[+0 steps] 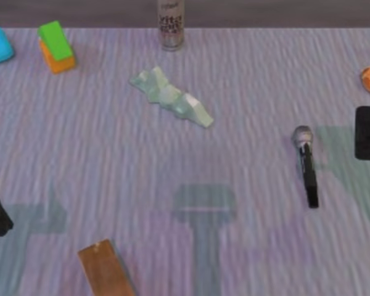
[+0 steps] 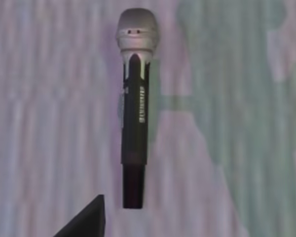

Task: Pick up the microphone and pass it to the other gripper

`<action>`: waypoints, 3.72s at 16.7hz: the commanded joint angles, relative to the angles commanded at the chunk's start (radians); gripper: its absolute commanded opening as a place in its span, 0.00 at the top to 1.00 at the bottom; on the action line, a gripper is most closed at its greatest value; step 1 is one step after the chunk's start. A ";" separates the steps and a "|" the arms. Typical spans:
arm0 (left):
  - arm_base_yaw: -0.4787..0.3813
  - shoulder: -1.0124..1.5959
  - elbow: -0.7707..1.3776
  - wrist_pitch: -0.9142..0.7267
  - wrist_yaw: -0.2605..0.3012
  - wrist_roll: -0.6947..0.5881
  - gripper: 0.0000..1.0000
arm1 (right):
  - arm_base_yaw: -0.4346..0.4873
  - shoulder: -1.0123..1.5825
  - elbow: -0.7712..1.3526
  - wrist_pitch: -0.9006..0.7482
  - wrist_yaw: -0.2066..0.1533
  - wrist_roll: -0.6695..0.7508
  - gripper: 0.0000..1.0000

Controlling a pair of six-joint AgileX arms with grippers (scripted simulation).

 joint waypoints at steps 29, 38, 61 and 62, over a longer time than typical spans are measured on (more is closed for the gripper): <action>0.000 0.000 0.000 0.000 0.000 0.000 0.00 | 0.131 0.915 0.403 -0.018 0.010 0.143 0.00; 0.000 0.000 0.000 0.000 0.000 0.000 0.00 | 0.131 0.915 0.403 -0.018 0.010 0.143 0.45; 0.000 0.000 0.000 0.000 0.000 0.000 0.00 | 0.136 0.823 0.382 0.178 -0.044 0.079 1.00; 0.000 0.000 0.000 0.000 0.000 0.000 0.00 | 0.136 0.811 0.367 0.243 -0.065 0.064 1.00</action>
